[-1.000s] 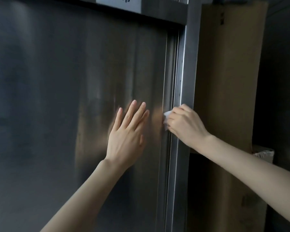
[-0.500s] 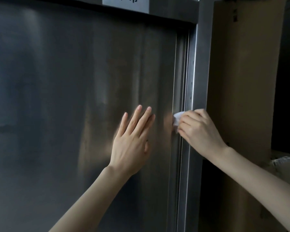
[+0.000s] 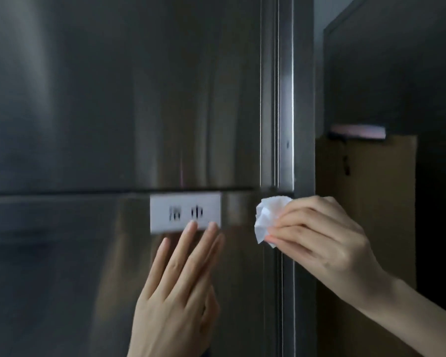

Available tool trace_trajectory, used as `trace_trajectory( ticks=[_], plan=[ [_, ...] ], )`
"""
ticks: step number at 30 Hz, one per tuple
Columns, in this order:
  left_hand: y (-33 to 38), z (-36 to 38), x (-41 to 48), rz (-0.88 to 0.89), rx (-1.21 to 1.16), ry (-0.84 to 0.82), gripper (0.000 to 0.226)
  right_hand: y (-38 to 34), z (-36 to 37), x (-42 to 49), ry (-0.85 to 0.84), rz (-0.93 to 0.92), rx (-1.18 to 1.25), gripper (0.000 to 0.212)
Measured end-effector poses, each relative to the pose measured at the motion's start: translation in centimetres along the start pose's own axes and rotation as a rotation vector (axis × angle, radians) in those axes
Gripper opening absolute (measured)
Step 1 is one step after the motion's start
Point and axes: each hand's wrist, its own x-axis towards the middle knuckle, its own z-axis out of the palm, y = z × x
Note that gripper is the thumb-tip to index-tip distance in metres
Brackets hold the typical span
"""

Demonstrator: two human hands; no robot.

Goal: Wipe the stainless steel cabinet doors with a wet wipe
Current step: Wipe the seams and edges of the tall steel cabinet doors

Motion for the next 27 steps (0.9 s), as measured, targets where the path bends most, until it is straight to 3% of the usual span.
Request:
trace_trajectory(
  ticks=[4, 17, 23, 27],
  plan=[
    [-3.4, -4.3, 10.5, 0.040, 0.064, 0.053, 0.059, 3.9, -2.2, 9.5, 0.046, 0.033, 0.018, 0.012],
    [-13.9, -10.6, 44.8, 0.048, 0.174, -0.174, 0.064, 20.5, -6.6, 35.4, 0.056, 0.149, -0.028, 0.012],
    [-17.2, -10.1, 54.8, 0.111, 0.212, -0.180, 0.070, 26.7, -4.8, 42.6, 0.112, 0.183, -0.066, 0.010],
    [-19.1, -8.9, 58.8, 0.109, 0.285, -0.173, 0.057, 30.3, -3.0, 45.6, 0.173, 0.214, -0.120, 0.009]
  ],
)
